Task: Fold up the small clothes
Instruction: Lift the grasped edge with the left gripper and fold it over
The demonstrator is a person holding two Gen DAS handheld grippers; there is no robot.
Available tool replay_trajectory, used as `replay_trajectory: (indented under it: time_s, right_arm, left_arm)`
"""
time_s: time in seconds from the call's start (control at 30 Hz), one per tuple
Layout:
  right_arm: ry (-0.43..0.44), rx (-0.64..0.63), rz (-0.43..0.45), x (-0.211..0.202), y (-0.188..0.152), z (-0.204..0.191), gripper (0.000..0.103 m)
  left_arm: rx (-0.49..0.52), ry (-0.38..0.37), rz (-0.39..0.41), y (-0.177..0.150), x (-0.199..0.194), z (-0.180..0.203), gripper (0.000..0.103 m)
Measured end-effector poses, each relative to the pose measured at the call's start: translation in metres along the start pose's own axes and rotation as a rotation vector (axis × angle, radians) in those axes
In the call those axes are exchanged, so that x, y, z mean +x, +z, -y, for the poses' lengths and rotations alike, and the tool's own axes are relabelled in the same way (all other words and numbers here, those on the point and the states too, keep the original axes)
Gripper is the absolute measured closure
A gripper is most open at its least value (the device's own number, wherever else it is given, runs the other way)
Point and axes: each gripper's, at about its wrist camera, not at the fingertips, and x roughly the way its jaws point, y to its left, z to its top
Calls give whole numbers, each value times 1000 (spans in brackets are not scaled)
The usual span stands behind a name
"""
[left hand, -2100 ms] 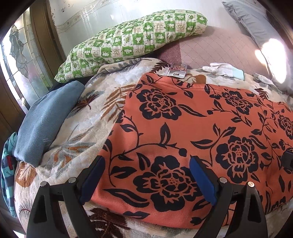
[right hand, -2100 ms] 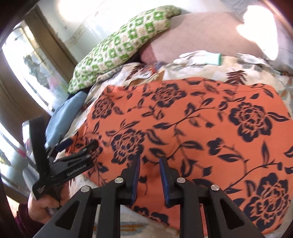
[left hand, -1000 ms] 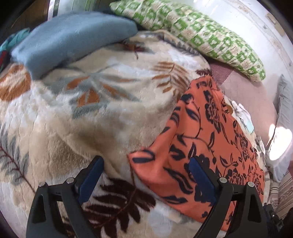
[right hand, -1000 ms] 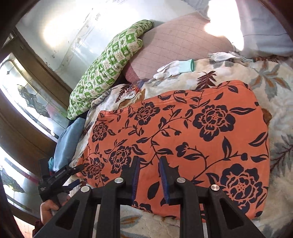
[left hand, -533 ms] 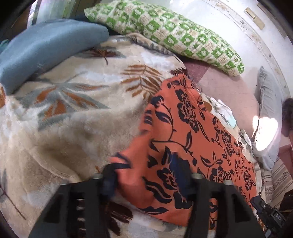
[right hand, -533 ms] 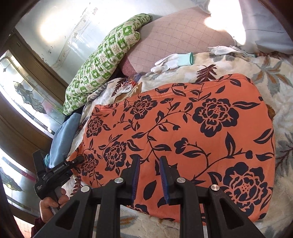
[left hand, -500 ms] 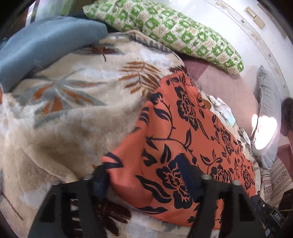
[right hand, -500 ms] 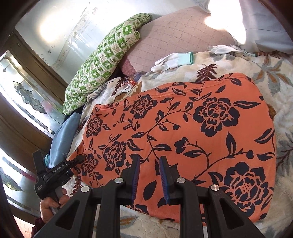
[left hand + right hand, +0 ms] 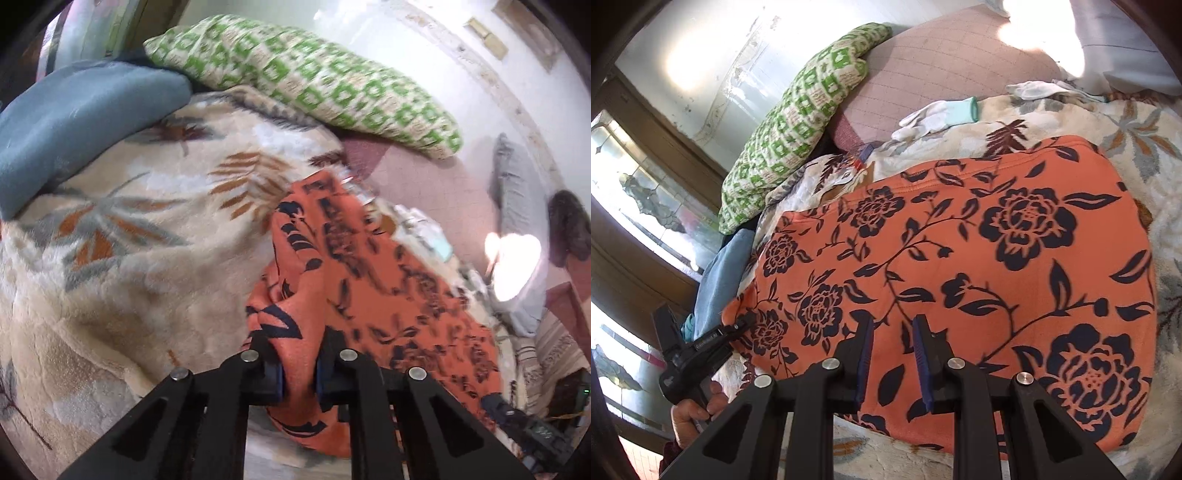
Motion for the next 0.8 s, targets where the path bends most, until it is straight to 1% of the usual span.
replay_trajectory:
  time_s: [0.1,0.17,0.23,0.27,0.3,0.33,0.37,0.4,0.43,0.5,0.57,0.67,0.8]
  right_arm:
    - [55,-72,-19,12,-5,-20,78]
    - [108,-115,-43,24,-10,-33,78]
    - [162,-127,-80,40,-15,-40,78]
    - [170,-115,-130,54,-19,-38,78]
    - [151,-88,-205,72,-23,-33,80]
    - [156,-41,-241,83,-28,-22,83]
    - [196,18,-231,82,-26,-12,88]
    - [229,86,-249,79,-22,-2,89]
    - [249,145,-247,72,-17,8,89]
    - [261,203,-162,45,-4,28,87]
    - [255,257,-79,19,8,53,85]
    - [278,382,23,-15,19,99,84]
    - [264,484,128,-54,25,148,84]
  left_arm:
    - [54,-53,38,2,-22,22,92]
    - [92,-73,57,3,-33,38,92]
    - [132,-90,71,1,-43,55,92]
    - [148,-98,71,0,-45,63,92]
    - [161,-108,67,-2,-47,71,92]
    - [176,-113,63,-3,-48,79,92]
    - [189,-118,60,-4,-49,87,92]
    - [200,-127,59,-5,-51,95,92]
    - [208,-141,57,-6,-52,104,92]
    - [222,-158,48,-8,-53,124,92]
    - [248,-176,33,-13,-52,148,92]
    - [297,-207,15,-23,-49,189,92]
    - [383,-248,-35,-56,-34,250,92]
